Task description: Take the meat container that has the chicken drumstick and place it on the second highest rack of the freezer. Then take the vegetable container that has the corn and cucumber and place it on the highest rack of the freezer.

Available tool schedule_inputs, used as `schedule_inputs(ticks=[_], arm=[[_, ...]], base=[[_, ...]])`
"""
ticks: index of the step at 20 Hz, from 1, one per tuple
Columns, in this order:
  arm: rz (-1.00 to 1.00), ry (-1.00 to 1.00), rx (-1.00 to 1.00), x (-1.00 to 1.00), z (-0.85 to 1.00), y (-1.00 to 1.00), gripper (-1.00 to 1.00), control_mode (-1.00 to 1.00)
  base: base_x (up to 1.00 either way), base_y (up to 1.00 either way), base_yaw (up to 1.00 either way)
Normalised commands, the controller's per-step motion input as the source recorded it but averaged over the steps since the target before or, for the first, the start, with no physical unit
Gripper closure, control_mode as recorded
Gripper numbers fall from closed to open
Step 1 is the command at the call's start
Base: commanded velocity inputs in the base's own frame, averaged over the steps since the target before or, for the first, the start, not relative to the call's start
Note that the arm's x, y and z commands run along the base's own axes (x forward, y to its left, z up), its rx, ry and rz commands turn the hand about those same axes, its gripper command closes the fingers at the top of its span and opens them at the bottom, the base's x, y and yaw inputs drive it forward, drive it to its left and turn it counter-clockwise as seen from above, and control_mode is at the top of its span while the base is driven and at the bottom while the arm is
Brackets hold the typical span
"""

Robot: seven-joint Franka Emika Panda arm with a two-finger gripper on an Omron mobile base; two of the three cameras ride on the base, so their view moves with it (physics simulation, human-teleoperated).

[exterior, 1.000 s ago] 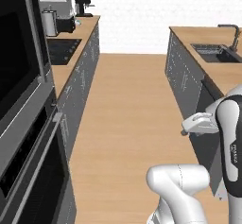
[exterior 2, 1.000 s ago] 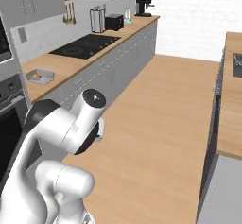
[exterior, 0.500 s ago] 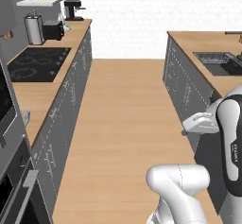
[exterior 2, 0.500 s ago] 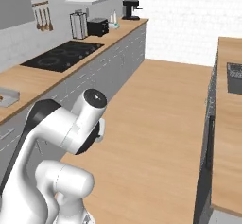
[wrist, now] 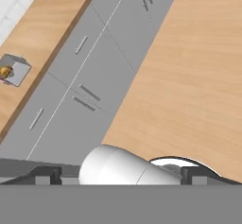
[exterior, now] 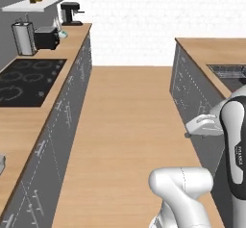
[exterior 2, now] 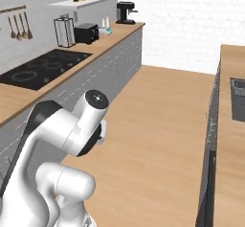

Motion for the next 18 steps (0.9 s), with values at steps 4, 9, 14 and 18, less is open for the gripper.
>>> schedule_inputs(ticks=[4,9,14,18], arm=[[0.0,0.0,0.0,0.0,0.0,0.0,-1.0,1.0],[0.0,0.0,0.0,0.0,0.0,0.0,-1.0,1.0],[0.0,0.0,0.0,0.0,0.0,0.0,-1.0,1.0],[0.0,0.0,0.0,0.0,0.0,0.0,-1.0,1.0]], base=[[0.98,0.13,0.0],[0.98,0.22,0.0],[0.97,0.21,0.0],[0.52,0.07,0.31]])
